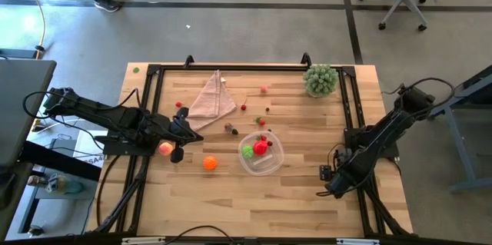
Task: Pick and placing Produce into tupperware
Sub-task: Put the green watermelon into the transparent bin
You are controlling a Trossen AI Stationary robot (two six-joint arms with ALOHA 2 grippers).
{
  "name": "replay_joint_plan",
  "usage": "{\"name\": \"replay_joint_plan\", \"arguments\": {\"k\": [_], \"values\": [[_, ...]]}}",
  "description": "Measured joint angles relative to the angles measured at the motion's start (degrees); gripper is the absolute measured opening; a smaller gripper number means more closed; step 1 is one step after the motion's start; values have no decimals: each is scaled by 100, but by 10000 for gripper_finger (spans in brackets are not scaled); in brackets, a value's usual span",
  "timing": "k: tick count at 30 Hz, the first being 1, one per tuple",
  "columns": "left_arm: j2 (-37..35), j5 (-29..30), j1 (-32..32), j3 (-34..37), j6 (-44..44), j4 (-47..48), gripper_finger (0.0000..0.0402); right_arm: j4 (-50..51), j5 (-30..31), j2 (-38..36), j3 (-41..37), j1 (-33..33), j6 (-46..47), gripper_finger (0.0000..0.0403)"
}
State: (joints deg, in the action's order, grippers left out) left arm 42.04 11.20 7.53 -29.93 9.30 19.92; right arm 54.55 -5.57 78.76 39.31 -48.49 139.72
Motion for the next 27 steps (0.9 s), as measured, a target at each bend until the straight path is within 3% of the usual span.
{"name": "replay_joint_plan", "arguments": {"k": [27], "values": [[0,-1,0,1,0,0,1,-415,86,0,-59,311,164,376]]}}
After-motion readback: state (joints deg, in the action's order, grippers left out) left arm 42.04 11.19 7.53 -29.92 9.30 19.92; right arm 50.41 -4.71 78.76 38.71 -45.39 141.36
